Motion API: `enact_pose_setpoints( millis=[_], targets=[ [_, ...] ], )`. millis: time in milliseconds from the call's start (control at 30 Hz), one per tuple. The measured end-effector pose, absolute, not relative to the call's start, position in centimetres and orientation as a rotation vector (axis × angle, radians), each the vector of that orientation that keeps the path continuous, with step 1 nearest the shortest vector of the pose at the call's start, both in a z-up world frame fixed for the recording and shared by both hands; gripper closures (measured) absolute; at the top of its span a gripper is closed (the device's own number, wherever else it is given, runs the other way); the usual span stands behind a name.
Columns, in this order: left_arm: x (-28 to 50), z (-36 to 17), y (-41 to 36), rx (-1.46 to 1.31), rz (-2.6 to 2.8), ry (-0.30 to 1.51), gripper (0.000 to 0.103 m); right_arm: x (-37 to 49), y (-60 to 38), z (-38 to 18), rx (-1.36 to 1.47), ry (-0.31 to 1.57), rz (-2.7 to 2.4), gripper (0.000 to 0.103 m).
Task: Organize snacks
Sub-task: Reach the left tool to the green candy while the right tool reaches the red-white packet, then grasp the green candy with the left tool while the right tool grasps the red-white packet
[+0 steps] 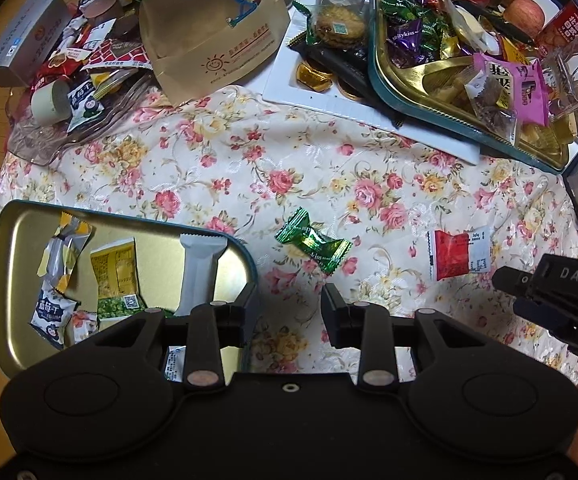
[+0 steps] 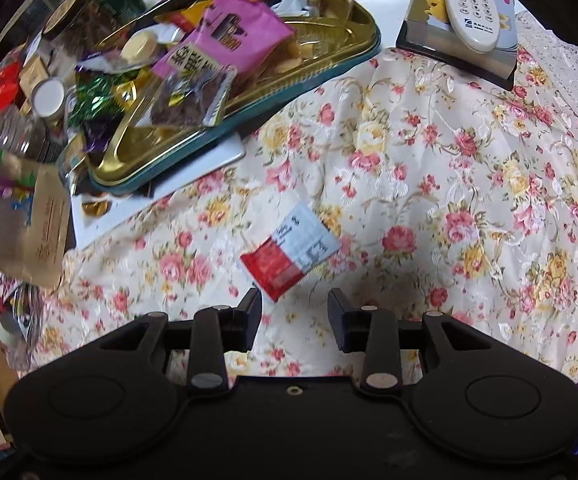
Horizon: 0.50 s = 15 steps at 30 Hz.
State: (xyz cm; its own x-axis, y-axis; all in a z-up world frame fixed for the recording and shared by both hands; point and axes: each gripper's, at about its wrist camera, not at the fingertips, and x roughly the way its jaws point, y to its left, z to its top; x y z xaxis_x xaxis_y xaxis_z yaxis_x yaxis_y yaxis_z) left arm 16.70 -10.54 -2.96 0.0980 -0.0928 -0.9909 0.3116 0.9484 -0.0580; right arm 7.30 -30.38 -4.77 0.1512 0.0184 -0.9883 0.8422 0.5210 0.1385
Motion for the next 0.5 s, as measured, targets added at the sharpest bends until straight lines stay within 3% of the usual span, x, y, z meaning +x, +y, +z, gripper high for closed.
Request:
enact_pose_setpoints(
  millis=[500],
  targets=[
    [17.9,-3.8,-11.4,0.192,-0.308,1.462,0.060,9.7,-32.3,-8.4,0.867,1.283,-0.795,0.064]
  ],
)
